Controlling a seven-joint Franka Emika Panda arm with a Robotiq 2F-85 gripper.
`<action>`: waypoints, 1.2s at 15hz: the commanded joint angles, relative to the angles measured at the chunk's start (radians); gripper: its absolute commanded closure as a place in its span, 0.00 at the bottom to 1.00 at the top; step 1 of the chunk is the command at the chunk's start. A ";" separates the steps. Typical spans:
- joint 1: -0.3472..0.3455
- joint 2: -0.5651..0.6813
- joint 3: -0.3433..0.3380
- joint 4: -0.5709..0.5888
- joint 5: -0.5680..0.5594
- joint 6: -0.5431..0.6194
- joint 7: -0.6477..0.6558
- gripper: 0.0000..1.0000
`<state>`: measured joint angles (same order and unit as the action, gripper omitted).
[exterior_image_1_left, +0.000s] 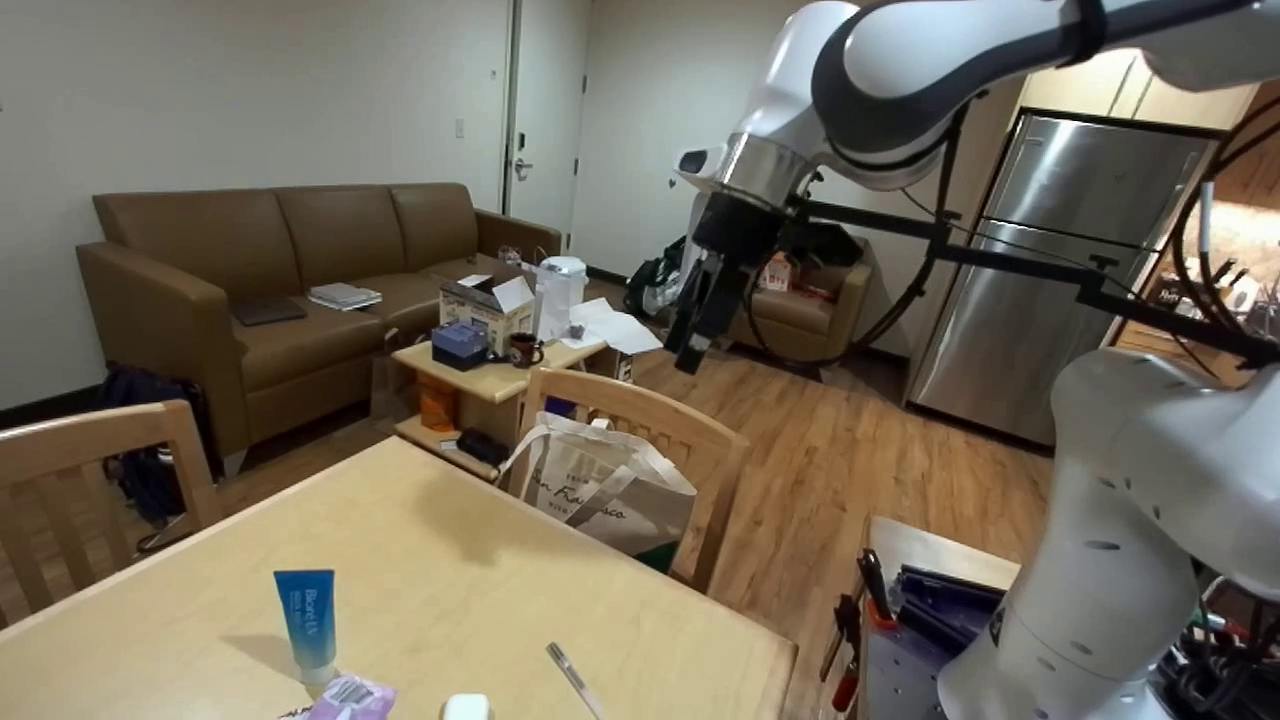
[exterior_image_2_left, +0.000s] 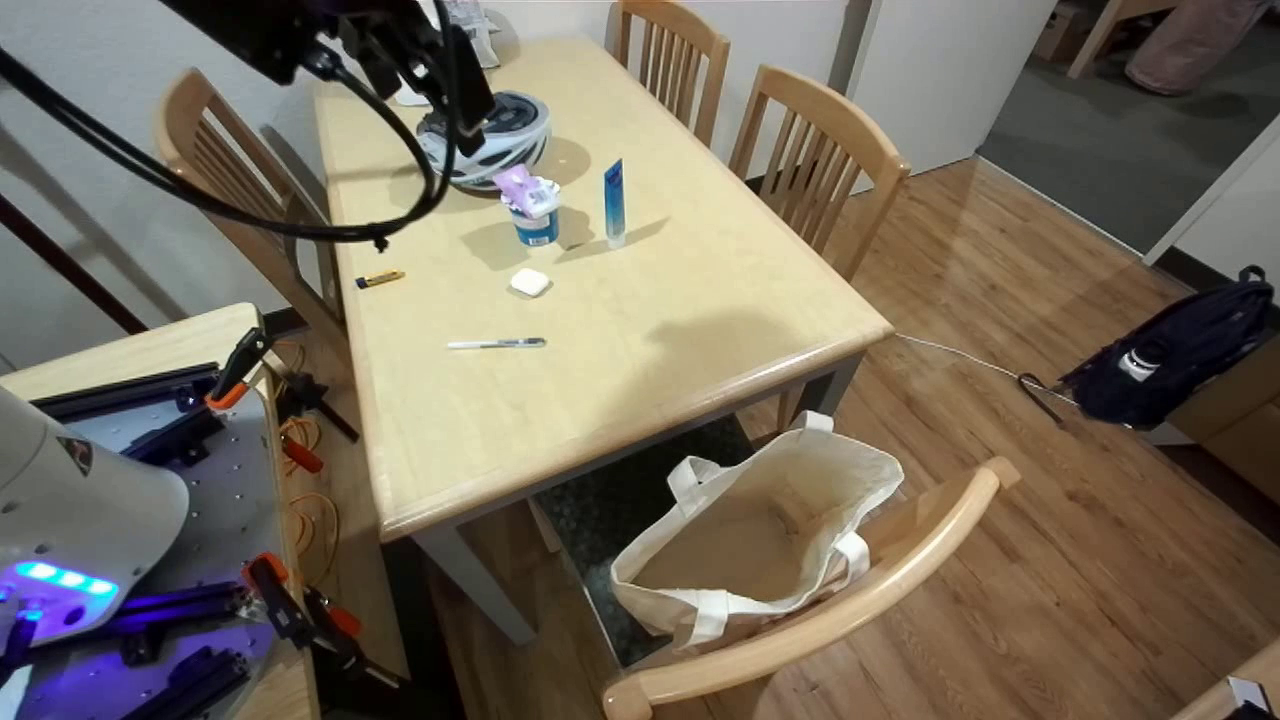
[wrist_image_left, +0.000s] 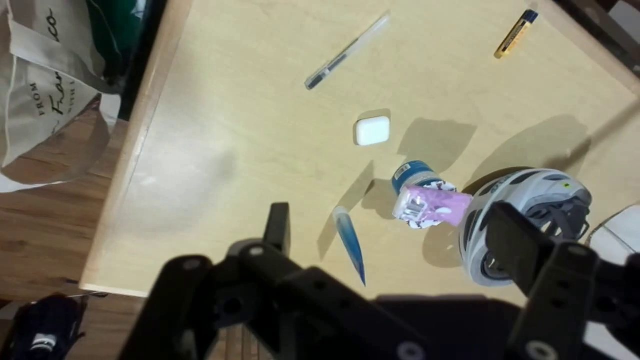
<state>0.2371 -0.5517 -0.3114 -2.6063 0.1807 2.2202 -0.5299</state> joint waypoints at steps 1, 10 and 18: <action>-0.038 0.024 0.040 0.005 0.031 -0.002 -0.028 0.00; 0.103 0.334 0.136 0.176 0.241 -0.148 -0.364 0.00; 0.021 0.389 0.263 0.221 0.188 -0.212 -0.341 0.00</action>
<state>0.3121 -0.1954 -0.1234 -2.4303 0.4183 2.0619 -0.8958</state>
